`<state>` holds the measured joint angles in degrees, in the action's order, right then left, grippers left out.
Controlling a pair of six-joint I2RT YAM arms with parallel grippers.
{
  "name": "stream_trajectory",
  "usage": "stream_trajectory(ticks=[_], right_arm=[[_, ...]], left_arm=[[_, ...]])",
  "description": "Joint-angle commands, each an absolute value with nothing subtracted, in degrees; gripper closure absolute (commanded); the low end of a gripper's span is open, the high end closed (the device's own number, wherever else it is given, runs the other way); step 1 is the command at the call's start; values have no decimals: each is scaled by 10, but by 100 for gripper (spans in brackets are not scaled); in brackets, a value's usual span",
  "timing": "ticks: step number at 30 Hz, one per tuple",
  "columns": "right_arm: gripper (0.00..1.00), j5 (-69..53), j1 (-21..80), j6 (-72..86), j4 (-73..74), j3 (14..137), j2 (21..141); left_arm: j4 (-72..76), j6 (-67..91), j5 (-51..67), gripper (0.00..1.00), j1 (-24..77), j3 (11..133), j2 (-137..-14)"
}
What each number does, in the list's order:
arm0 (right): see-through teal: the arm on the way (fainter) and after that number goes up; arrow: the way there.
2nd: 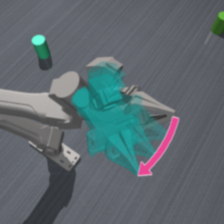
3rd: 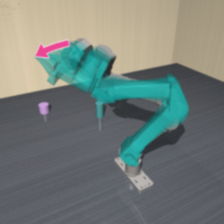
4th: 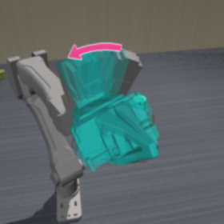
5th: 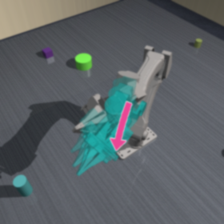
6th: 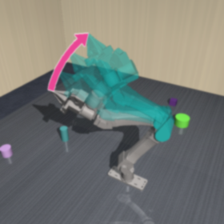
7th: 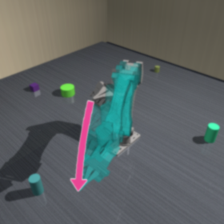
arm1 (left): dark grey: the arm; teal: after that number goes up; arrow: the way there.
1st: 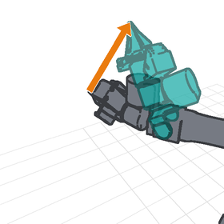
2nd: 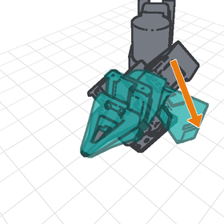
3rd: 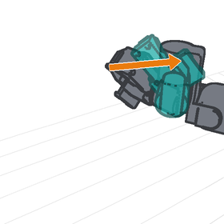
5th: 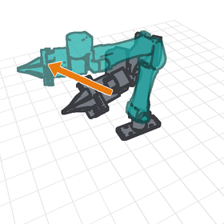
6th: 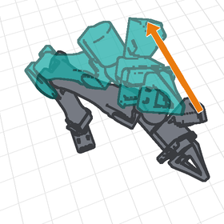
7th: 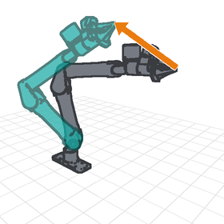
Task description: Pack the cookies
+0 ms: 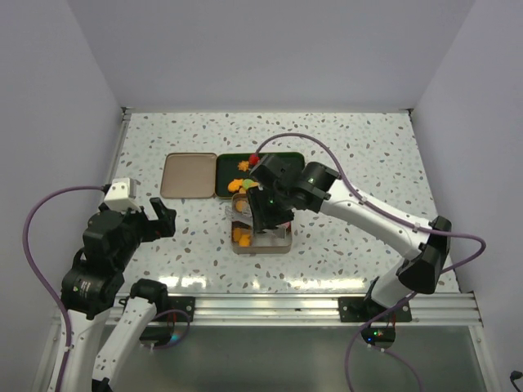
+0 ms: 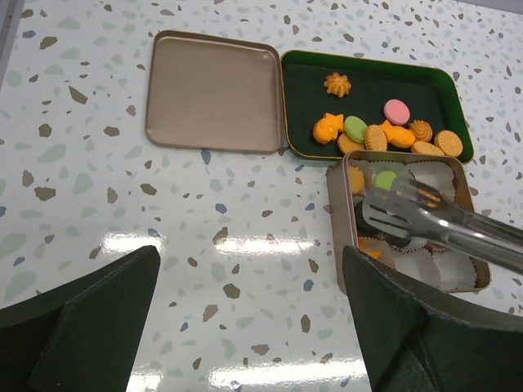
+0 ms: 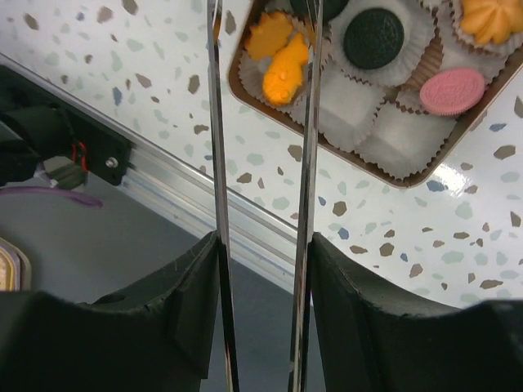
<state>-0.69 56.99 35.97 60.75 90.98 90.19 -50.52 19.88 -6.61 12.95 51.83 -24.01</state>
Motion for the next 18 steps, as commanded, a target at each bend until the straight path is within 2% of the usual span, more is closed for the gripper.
stream_trajectory(ticks=[1,6,12,18], right_arm=[[51,38,570,339,640,996,893],[50,62,527,306,667,1066,940],[50,45,427,271,677,1123,1000],[51,89,384,222,733,1254,1127]], left_arm=[[-481,187,-67,1,134,519,-248],[-478,184,-60,1,134,518,-253],[-479,185,-62,1,134,518,-261],[-483,188,-74,4,134,521,-243]])
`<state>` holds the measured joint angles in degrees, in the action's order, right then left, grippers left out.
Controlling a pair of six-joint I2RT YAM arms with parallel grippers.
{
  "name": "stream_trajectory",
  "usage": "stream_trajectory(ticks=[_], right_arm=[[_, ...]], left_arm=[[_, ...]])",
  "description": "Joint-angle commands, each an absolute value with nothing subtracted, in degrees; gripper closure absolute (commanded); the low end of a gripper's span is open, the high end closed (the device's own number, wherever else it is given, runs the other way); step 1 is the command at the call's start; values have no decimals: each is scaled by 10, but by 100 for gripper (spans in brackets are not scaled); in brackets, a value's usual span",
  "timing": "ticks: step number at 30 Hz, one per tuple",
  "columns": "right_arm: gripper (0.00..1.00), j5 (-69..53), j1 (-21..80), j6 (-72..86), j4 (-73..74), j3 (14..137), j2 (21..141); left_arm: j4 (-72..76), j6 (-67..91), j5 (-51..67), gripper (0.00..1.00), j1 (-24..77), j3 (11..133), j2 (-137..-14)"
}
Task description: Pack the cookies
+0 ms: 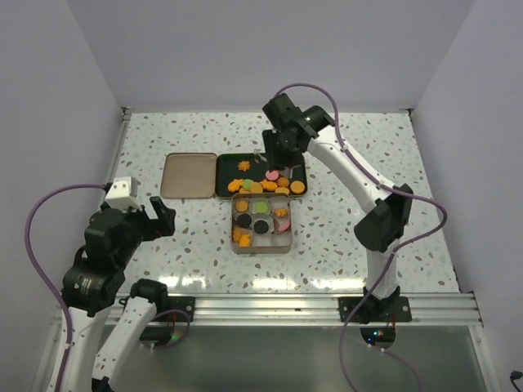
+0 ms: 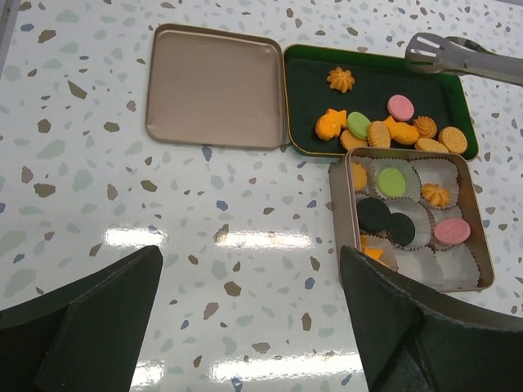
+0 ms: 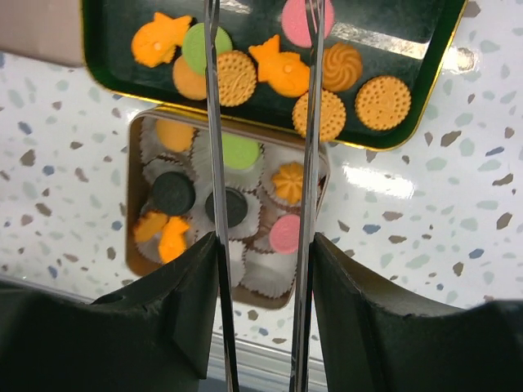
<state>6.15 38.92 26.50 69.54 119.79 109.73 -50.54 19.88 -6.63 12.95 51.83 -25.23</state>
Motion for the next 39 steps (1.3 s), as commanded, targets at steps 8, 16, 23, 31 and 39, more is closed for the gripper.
stream_trajectory(ticks=[8,16,23,31,39], right_arm=[[50,95,367,228,745,1307,1234],[49,104,367,268,737,1307,1259],[50,125,370,339,744,1295,1260],[51,143,388,371,760,1267,1245],[52,120,389,376,748,1212,1202]], left_arm=[[-496,200,-109,8,134,529,-241],[-492,195,-103,4,134,526,-255],[-489,191,-91,4,134,525,-269],[-484,186,-82,3,163,521,-255],[-486,188,-85,4,167,521,-262]])
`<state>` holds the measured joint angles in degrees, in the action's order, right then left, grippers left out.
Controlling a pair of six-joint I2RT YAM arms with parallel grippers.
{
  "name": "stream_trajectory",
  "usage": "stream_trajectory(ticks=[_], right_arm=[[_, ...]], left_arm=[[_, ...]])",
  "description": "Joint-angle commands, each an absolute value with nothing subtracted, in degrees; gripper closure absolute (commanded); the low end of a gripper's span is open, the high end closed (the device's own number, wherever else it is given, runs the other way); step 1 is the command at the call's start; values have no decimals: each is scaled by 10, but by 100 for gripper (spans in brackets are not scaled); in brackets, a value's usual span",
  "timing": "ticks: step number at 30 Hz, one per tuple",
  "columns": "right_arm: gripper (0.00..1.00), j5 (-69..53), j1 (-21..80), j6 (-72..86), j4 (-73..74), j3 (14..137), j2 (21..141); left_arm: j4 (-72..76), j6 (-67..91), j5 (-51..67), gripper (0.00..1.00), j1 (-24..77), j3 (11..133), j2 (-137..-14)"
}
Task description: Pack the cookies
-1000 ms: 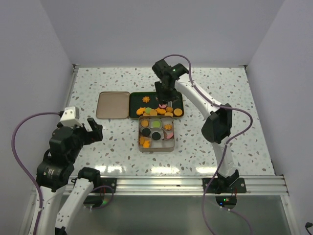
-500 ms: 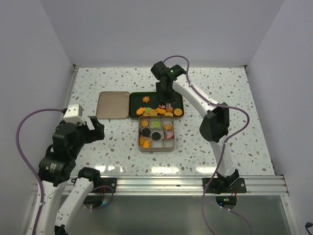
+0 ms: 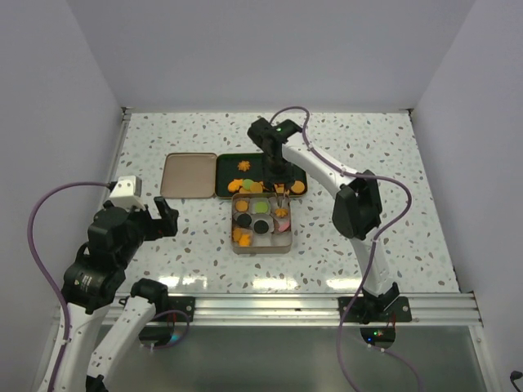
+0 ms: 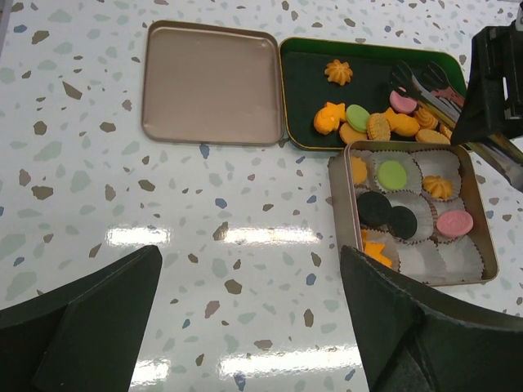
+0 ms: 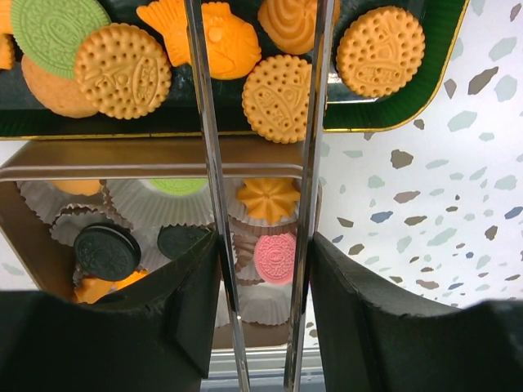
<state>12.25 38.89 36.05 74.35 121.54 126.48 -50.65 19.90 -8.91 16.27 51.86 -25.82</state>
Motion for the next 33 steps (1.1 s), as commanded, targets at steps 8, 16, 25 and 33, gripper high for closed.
stream_trajectory(ticks=[8,16,25,33], right_arm=[[52,88,391,359,733,1214,1193],[50,67,390,348,746,1223,1194],[56,68,388,324,759,1247,1215],[77,69,382,307,775,1296,1231]], left_arm=[[-488,192,-91,4,167,522,-263],[-490,196,-98,5,167,523,-262],[-491,199,-103,5,167,523,-260],[-491,200,-104,6,166,523,-258]])
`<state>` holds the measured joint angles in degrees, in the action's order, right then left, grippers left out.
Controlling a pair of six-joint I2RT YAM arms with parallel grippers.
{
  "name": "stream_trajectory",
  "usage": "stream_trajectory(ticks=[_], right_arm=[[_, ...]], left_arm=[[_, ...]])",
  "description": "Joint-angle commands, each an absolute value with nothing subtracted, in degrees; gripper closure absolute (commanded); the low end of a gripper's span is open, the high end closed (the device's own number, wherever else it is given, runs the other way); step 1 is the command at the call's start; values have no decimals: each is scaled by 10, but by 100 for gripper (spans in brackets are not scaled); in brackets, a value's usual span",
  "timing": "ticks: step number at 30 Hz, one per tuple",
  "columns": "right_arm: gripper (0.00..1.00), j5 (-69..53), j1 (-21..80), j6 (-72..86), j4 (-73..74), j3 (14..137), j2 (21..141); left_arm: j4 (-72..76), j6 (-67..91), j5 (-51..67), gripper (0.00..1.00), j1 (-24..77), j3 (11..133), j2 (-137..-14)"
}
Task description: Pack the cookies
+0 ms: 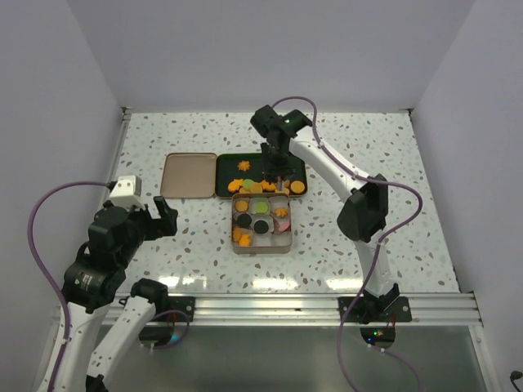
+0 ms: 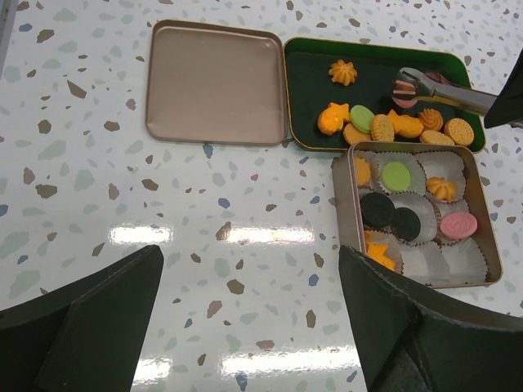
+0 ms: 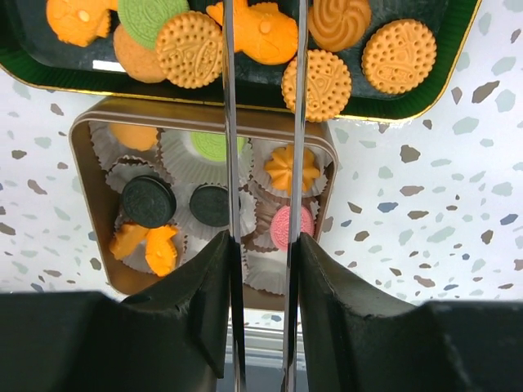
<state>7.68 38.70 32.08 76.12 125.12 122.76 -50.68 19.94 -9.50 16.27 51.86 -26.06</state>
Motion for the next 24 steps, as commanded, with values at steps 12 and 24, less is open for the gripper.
stream_trajectory(ticks=[12,24], right_arm=[[75,7,370,301,766,1338,1143],[75,-125,397,310,642,948,861]], left_arm=[[-491,200,-103,6,166,523,-263],[-490,197,-98,7,167,523,-273]])
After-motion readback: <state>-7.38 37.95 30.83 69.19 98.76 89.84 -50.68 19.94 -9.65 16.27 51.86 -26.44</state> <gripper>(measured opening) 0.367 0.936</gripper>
